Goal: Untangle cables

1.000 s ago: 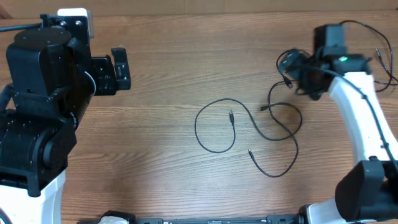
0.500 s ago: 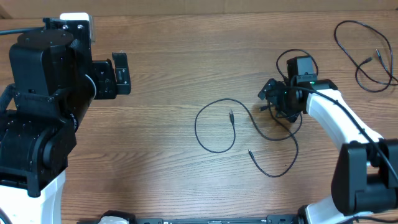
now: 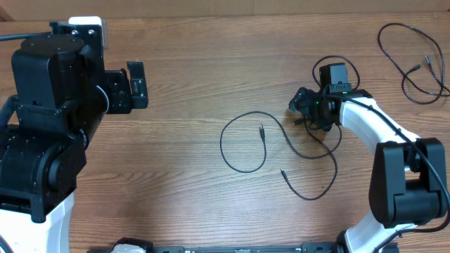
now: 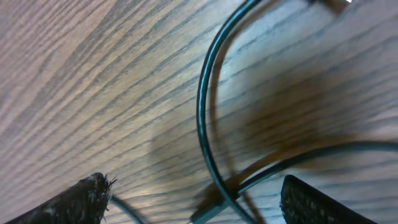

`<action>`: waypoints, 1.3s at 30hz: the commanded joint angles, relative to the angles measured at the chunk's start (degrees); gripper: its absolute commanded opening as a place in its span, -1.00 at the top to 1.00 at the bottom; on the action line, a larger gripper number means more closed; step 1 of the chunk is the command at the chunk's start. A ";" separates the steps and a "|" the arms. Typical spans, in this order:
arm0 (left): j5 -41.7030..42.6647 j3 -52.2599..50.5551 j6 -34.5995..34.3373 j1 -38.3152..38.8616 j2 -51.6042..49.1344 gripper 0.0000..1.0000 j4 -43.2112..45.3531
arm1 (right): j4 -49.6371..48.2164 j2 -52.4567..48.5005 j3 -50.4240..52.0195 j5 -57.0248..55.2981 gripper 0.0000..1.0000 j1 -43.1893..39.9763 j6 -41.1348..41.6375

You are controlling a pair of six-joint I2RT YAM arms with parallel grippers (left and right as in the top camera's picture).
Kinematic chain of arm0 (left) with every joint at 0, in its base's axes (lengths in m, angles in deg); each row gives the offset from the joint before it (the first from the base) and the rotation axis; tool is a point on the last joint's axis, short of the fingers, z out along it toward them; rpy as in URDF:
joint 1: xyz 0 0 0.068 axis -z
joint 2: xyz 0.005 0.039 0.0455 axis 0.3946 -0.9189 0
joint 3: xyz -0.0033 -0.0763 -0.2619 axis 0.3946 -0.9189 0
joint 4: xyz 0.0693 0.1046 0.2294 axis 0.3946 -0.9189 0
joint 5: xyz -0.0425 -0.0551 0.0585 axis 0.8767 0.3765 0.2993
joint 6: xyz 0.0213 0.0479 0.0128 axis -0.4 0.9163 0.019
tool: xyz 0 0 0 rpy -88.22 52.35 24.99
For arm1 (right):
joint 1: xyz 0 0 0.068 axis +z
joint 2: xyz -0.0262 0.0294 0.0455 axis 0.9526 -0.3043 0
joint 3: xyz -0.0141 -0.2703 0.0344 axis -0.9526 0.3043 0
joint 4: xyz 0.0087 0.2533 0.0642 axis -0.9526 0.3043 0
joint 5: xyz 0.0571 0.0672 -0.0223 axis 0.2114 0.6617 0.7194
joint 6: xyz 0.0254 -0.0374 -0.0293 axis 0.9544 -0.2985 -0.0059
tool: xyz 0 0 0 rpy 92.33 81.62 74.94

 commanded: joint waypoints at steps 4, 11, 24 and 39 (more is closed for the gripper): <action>0.63 0.85 0.87 0.04 -0.02 -0.99 -0.15 | 1.01 -1.01 0.20 -8.11 -0.75 0.02 -10.88; 0.68 0.85 0.83 0.07 -0.02 -0.99 -0.15 | 1.01 -4.02 0.22 -8.72 -0.73 0.02 -12.57; 0.63 0.85 0.87 0.04 -0.02 -0.99 -1.11 | 4.15 -9.53 -2.95 -8.70 -0.40 0.17 -12.52; 0.57 0.81 0.90 0.04 -0.02 -0.99 -2.03 | 20.00 -4.66 -17.97 -8.68 -0.54 3.04 -11.19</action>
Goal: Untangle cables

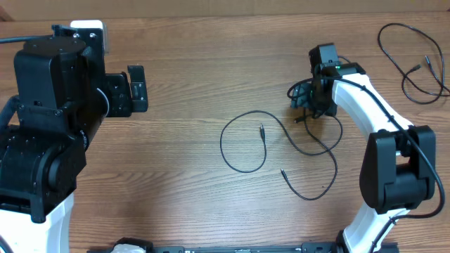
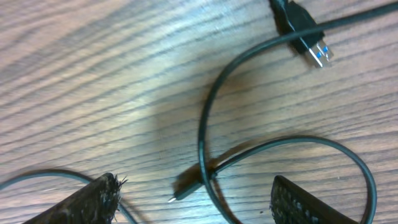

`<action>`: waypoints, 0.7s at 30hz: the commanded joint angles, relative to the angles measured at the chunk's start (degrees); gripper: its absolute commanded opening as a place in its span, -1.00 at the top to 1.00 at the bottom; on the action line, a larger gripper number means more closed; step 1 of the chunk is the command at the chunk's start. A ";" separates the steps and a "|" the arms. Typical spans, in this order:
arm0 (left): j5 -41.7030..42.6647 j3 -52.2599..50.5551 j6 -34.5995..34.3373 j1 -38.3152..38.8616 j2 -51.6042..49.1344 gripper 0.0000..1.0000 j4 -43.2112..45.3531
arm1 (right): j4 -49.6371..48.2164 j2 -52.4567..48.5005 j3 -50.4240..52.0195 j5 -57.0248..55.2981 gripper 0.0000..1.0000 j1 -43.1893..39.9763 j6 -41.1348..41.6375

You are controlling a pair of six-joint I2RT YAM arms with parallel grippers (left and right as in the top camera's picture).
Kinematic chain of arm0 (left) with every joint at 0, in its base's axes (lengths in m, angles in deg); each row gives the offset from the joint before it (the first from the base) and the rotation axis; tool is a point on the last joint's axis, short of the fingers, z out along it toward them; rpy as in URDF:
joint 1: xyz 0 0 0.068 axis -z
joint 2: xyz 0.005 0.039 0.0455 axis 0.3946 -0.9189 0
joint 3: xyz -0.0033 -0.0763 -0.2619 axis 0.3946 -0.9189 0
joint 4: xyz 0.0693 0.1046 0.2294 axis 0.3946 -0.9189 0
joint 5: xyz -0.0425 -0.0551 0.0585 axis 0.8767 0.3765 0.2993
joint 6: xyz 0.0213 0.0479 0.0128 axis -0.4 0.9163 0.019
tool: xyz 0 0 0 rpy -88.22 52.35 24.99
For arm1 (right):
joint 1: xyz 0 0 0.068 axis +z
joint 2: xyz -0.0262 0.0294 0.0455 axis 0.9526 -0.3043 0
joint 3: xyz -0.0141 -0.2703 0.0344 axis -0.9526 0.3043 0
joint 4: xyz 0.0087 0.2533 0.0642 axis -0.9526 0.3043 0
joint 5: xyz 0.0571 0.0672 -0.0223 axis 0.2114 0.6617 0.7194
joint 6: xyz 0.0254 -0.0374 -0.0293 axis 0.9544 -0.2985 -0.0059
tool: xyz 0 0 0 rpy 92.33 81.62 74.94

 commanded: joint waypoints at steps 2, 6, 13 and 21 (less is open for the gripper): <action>0.52 0.81 0.90 0.04 -0.02 -0.99 -0.63 | -0.15 0.87 -0.94 0.22 -0.55 0.17 0.52; 0.42 0.81 1.01 0.04 -0.02 -0.99 -1.36 | -2.01 -0.22 -0.59 0.20 -0.55 0.17 0.50; 0.44 0.81 1.07 0.04 -0.02 -0.99 -1.40 | -6.45 -4.00 -0.50 -1.97 -0.61 0.17 -5.97; 0.46 0.81 1.07 0.04 -0.02 -1.00 -1.51 | -6.75 -6.82 -0.50 -2.21 -0.47 0.07 -5.70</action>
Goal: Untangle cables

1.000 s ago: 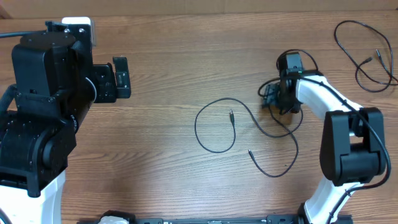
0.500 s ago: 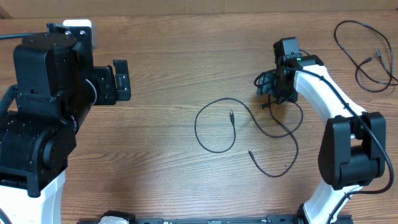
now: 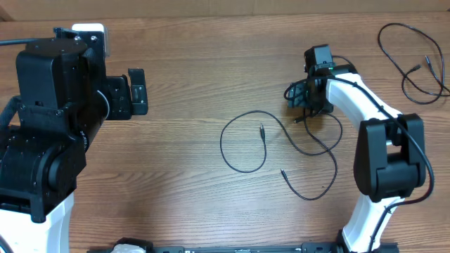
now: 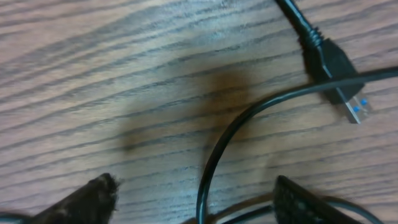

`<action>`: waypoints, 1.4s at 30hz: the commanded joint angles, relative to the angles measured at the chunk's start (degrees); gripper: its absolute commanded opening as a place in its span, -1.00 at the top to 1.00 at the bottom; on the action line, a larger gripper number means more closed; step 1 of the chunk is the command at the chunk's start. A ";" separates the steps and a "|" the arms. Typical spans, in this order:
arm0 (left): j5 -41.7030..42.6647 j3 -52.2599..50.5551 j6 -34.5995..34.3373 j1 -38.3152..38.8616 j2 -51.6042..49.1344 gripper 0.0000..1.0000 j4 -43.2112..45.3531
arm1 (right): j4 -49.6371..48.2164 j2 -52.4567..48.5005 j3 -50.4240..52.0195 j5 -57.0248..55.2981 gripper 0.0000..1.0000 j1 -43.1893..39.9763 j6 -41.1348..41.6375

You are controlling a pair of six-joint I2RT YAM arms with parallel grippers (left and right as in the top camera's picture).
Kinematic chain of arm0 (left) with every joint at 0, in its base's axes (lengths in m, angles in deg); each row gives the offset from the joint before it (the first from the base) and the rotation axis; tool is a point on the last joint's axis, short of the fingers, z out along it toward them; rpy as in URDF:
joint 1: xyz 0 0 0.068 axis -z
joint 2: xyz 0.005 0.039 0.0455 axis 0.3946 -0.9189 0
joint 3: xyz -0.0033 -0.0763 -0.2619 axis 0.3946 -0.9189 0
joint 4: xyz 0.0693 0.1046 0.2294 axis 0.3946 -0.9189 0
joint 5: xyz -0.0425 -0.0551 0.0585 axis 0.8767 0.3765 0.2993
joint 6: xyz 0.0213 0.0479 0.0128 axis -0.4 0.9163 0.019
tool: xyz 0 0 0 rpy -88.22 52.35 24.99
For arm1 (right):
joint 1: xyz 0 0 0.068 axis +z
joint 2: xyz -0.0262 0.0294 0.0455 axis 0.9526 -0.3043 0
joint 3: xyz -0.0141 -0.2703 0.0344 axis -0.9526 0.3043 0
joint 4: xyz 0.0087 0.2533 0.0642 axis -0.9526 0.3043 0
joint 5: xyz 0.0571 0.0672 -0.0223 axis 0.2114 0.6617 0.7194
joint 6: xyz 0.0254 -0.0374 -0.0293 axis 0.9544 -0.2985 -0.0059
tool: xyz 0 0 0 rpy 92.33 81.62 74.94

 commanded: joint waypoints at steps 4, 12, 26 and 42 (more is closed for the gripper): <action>0.44 0.81 1.05 0.04 -0.02 -0.99 -0.44 | -0.39 -3.04 -0.39 -0.81 0.41 -0.02 -0.68; 0.22 0.81 1.73 0.04 -0.02 -0.99 -1.07 | 5.25 -0.96 -4.42 -1.73 0.92 -0.02 -2.51; 0.26 0.81 1.92 0.04 -0.02 -0.99 -0.70 | 39.45 12.26 -52.81 -2.32 0.92 -0.02 -2.34; 0.68 0.81 1.90 0.04 -0.02 -0.99 -1.25 | 34.42 11.78 -70.71 -1.99 0.92 -20.24 -3.89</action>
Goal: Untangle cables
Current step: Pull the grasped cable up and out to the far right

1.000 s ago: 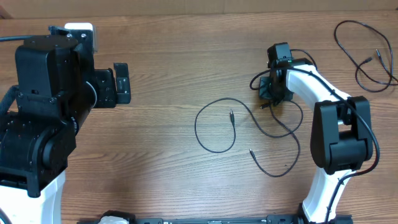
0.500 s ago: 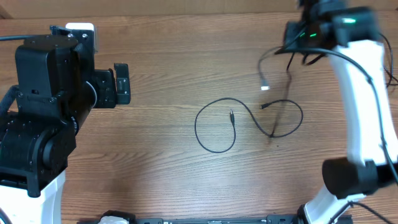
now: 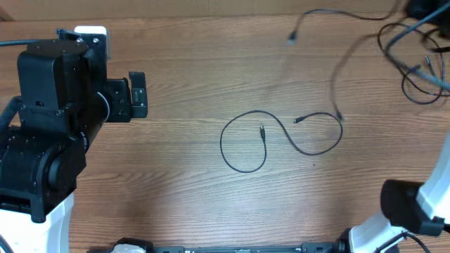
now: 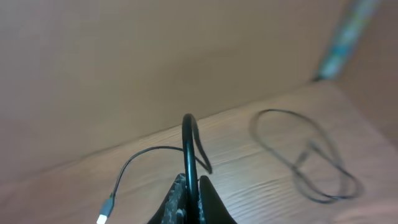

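Observation:
My right gripper (image 4: 189, 182) is shut on a black USB cable (image 4: 188, 127) and holds it high at the table's far right corner (image 3: 425, 8). The cable hangs blurred in the air, its plug (image 3: 291, 36) dangling over the far middle of the table; in the wrist view the plug (image 4: 106, 212) shows at the lower left. A thin black audio cable (image 3: 221, 144) lies loose in the table's middle, in one loop with a curl to the right. My left gripper (image 3: 137, 90) hovers at the left, far from both cables, its jaws not readable.
Another thin black cable (image 3: 406, 88) lies coiled at the far right edge, below the raised gripper, and appears in the right wrist view as a loop (image 4: 305, 152). The bulky left arm (image 3: 49, 119) fills the left side. The right arm's base (image 3: 411, 211) stands front right.
My right gripper was open low over the tangle right of centre. Now it is shut on the USB cable and raised at the far right corner. The thin cable's tail has shifted.
My right gripper stood open, low over the tangled USB and thin cables at each earlier moment, each time a little farther back. Now it holds the USB cable lifted off the table, and the thin cable lies alone in the middle. The left arm stayed put.

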`<action>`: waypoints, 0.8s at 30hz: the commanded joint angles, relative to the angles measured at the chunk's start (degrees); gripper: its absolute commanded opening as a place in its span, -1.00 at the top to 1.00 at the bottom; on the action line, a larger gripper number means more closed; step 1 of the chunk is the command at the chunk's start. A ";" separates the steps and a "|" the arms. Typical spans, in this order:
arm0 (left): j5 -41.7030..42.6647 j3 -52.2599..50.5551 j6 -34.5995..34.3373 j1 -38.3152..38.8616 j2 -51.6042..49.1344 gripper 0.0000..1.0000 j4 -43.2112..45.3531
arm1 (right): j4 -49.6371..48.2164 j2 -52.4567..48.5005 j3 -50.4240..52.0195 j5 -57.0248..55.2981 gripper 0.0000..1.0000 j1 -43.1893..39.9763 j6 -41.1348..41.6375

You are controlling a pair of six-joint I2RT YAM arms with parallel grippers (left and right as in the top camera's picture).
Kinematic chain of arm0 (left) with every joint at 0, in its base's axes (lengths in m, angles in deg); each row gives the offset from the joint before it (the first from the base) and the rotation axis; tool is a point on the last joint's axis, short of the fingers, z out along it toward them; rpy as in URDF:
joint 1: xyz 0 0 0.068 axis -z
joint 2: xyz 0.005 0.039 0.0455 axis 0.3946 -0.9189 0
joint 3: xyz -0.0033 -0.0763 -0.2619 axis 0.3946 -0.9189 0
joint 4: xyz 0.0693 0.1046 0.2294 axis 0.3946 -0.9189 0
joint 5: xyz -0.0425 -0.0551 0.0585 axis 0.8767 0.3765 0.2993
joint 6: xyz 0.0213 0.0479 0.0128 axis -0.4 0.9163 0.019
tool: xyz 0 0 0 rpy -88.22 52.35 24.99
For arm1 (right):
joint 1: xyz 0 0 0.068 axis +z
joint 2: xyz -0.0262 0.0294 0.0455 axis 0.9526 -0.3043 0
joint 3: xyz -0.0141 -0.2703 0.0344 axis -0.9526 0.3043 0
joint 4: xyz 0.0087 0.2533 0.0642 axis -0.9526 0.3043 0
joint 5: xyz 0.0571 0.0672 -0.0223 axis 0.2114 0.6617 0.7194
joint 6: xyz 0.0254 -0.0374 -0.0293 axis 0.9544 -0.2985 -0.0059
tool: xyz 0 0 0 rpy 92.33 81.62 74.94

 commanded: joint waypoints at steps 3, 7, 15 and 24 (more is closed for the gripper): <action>0.68 0.79 0.63 0.04 -0.02 -0.99 -0.04 | -3.78 -0.15 -0.92 7.67 0.92 -12.20 -0.28; 0.70 0.79 0.63 0.04 -0.02 -0.99 0.04 | -5.53 -0.15 -1.73 18.91 0.93 -21.55 0.24; 0.68 0.76 0.63 0.04 -0.02 -0.99 -1.14 | -10.54 -1.22 -1.70 20.55 0.93 -35.78 2.95; 0.70 0.74 0.63 0.07 -0.02 -0.99 -1.81 | -10.71 -7.39 -1.60 25.29 0.93 -44.02 3.21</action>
